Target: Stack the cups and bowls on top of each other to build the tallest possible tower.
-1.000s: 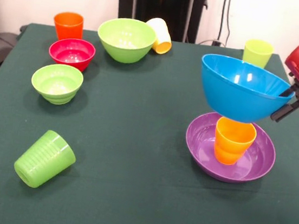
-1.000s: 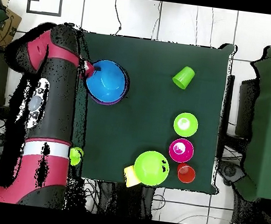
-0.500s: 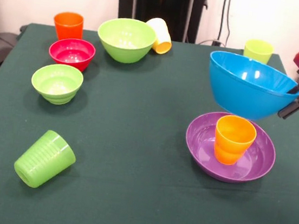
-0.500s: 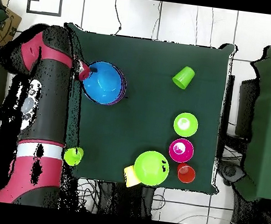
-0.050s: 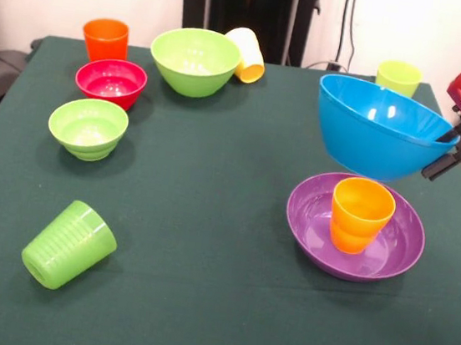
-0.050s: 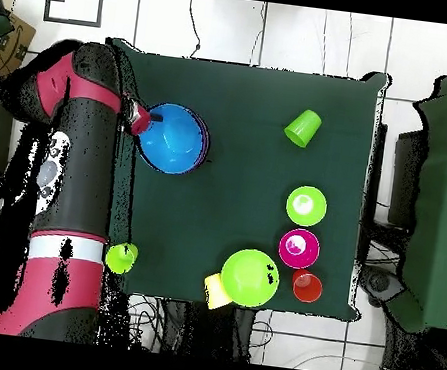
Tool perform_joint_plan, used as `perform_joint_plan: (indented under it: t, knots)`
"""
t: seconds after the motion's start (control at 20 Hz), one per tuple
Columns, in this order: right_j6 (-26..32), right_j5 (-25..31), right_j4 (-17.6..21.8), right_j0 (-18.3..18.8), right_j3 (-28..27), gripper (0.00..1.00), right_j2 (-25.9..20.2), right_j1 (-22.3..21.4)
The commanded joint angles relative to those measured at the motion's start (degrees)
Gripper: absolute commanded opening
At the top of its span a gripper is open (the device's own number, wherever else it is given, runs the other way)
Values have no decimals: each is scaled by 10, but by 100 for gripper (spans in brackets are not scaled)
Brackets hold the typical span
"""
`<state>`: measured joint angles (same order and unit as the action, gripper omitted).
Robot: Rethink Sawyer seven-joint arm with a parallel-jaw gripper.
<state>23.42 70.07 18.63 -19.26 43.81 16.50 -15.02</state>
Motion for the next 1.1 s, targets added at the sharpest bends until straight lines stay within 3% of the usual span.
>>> perform_joint_plan:
  t: [0.05, 1.1]
  knots:
    - [-166, 47, -9, -3, -12, 0, -27, 8]
    - [-168, 60, -5, -9, -20, 0, -15, 16]
